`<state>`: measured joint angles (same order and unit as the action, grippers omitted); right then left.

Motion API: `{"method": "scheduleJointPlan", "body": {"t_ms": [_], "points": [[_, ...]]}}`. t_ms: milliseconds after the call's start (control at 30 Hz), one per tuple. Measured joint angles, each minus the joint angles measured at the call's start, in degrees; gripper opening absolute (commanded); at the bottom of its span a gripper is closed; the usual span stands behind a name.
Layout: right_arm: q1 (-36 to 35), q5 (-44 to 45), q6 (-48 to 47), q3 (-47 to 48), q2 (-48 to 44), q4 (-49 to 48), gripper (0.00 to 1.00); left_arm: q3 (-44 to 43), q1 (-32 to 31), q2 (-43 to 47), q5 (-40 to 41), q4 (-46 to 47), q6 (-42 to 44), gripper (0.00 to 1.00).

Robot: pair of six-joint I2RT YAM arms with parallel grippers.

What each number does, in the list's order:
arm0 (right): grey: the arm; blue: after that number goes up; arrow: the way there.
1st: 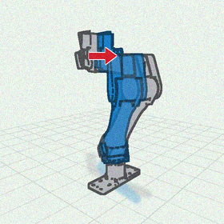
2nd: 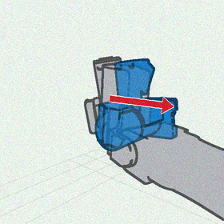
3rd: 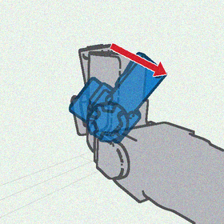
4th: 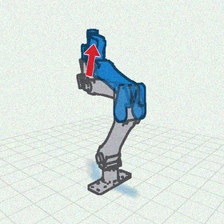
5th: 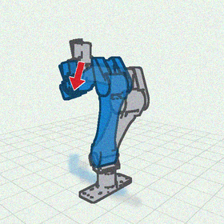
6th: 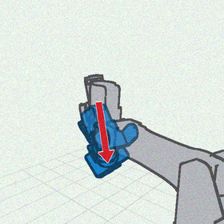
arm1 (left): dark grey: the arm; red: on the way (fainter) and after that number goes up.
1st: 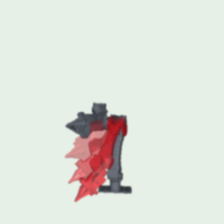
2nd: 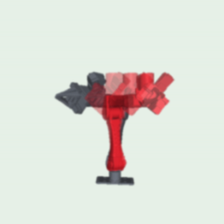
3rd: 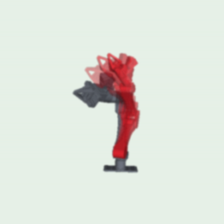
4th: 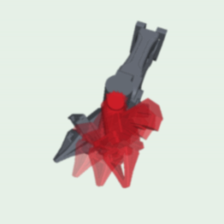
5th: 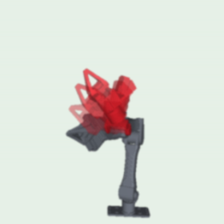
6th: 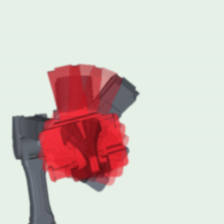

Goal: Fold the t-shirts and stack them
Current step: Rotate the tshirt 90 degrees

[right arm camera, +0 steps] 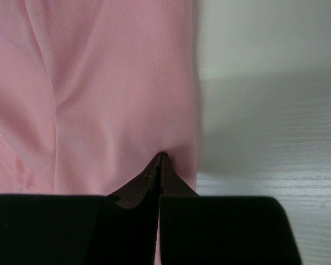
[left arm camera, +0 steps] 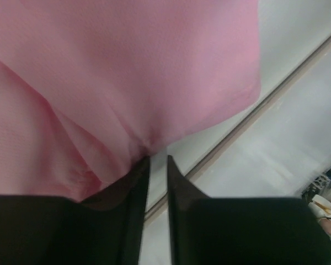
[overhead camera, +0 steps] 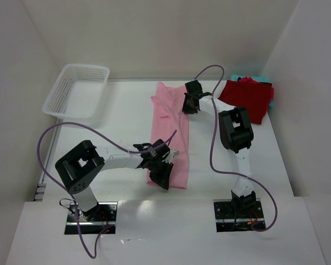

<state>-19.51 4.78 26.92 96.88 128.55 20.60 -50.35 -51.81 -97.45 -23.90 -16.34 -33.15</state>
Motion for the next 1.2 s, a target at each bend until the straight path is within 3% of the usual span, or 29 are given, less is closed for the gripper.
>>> {"method": "scheduleJointPlan", "body": {"t_ms": [100, 133, 367, 567, 933, 1200], "points": [[0.4, -1.4, -0.2, 0.3, 0.2, 0.0, 0.00, -0.8, 0.0, 0.4, 0.1, -1.1, 0.2, 0.43], [0.5, -1.7, -0.3, 0.3, 0.2, -0.1, 0.00, -1.3, 0.0, 0.9, 0.5, -1.7, 0.1, 0.53], [0.7, -4.0, -1.5, 0.2, 0.1, -0.1, 0.00, -2.7, 1.2, 12.4, 4.7, -2.6, -2.0, 0.62], [0.8, -5.2, -1.9, -0.9, -0.4, -0.5, 0.00, -0.7, 4.1, 14.4, 6.4, -0.1, -4.5, 0.51], [0.8, -5.7, -2.0, -1.0, -0.5, -0.5, 0.00, 2.6, 4.1, 7.8, 6.8, 0.8, -4.8, 0.48], [0.8, -5.7, -2.0, -1.0, -0.5, -0.5, 0.00, 2.7, 4.1, 4.8, 6.1, 1.8, -4.8, 0.22]]}}
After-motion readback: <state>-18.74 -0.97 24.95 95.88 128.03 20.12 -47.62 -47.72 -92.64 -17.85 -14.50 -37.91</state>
